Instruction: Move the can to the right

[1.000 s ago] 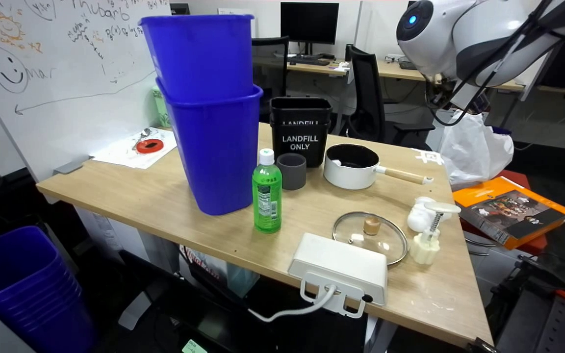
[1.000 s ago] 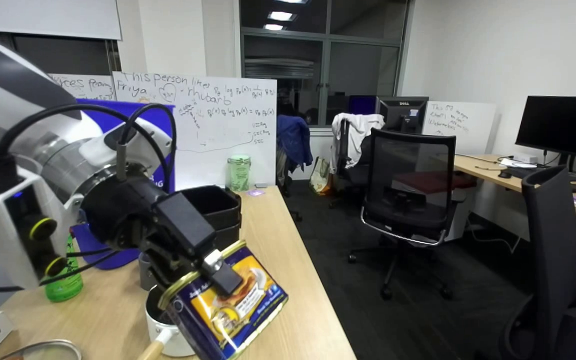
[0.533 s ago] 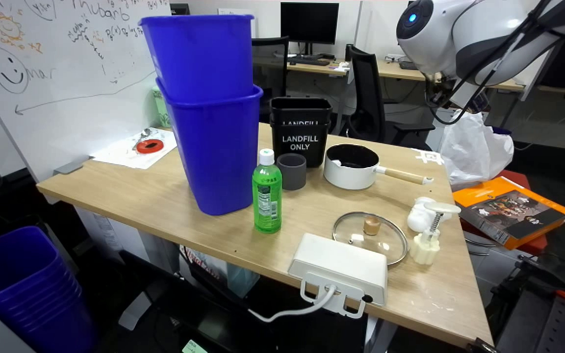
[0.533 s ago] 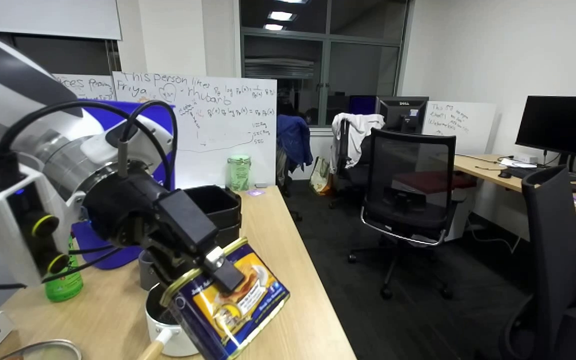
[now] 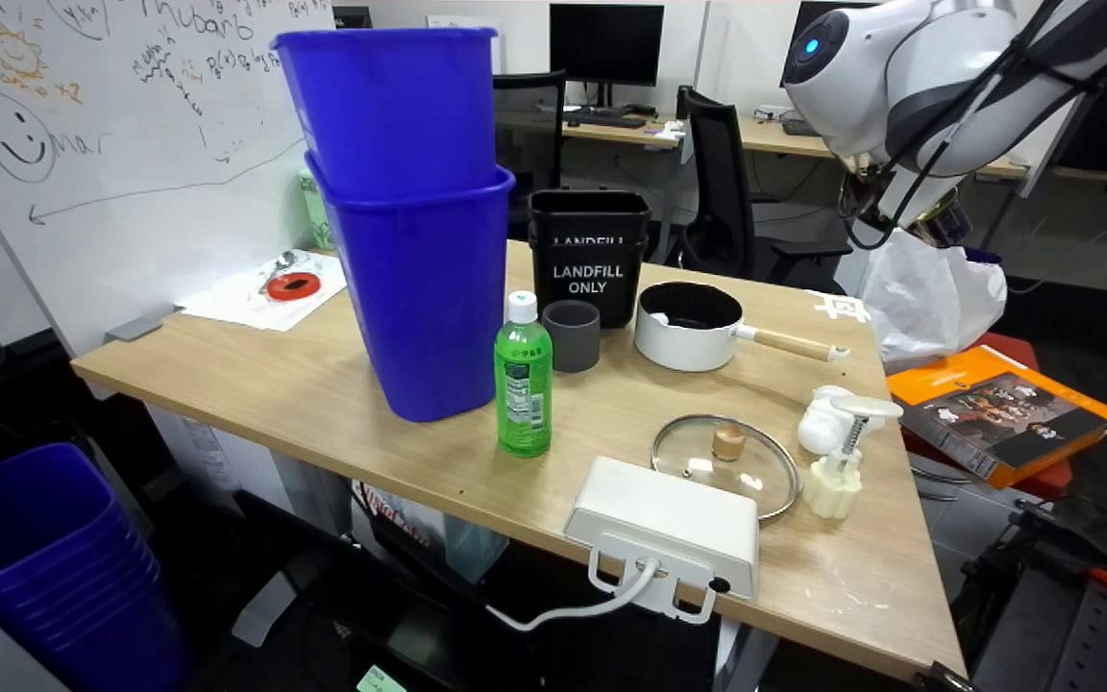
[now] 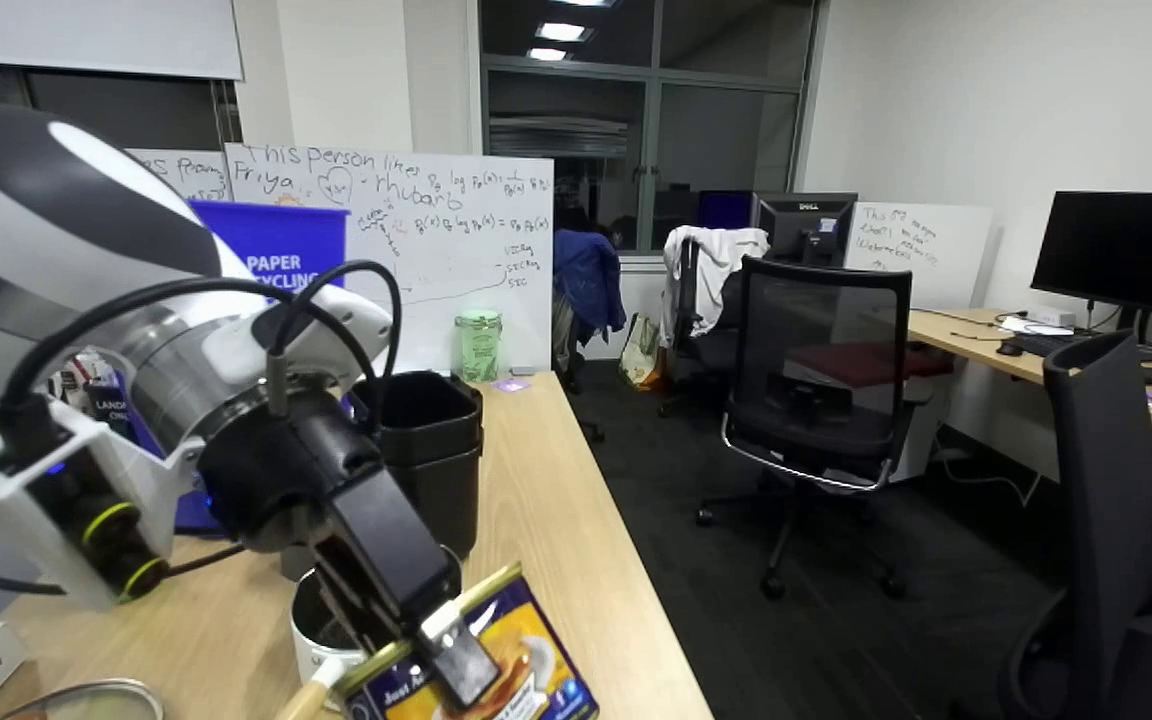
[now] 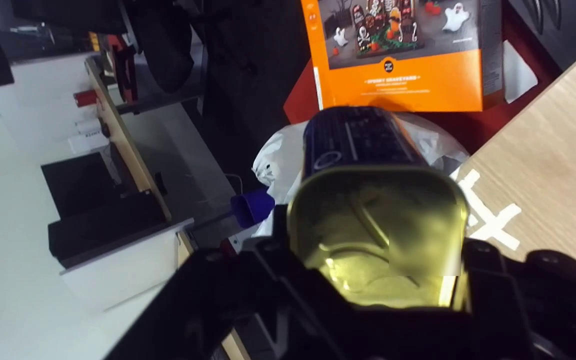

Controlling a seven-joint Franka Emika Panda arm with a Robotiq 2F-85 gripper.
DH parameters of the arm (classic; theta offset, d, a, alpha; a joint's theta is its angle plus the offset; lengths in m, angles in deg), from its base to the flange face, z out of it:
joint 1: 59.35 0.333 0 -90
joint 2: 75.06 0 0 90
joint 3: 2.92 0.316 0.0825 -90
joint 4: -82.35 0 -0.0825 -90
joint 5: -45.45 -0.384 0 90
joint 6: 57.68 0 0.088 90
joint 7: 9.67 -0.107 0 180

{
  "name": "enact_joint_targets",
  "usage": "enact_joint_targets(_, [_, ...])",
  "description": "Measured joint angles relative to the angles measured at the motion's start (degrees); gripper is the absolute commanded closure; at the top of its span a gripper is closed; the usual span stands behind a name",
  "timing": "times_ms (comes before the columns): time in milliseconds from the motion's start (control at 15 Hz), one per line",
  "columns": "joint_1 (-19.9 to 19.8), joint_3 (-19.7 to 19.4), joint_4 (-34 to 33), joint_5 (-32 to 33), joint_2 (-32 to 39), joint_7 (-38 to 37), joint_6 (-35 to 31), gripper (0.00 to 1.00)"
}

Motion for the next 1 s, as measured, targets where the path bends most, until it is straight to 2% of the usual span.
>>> enact_joint_targets(467, [-4.5,-0.62,-6.1,-13.97,8.06,-8.04,-2.19,0.64])
enact_joint_targets(1000, [-4.85,-1.12,-10.3,-23.39,15.54,-18.57,-7.49,0.64])
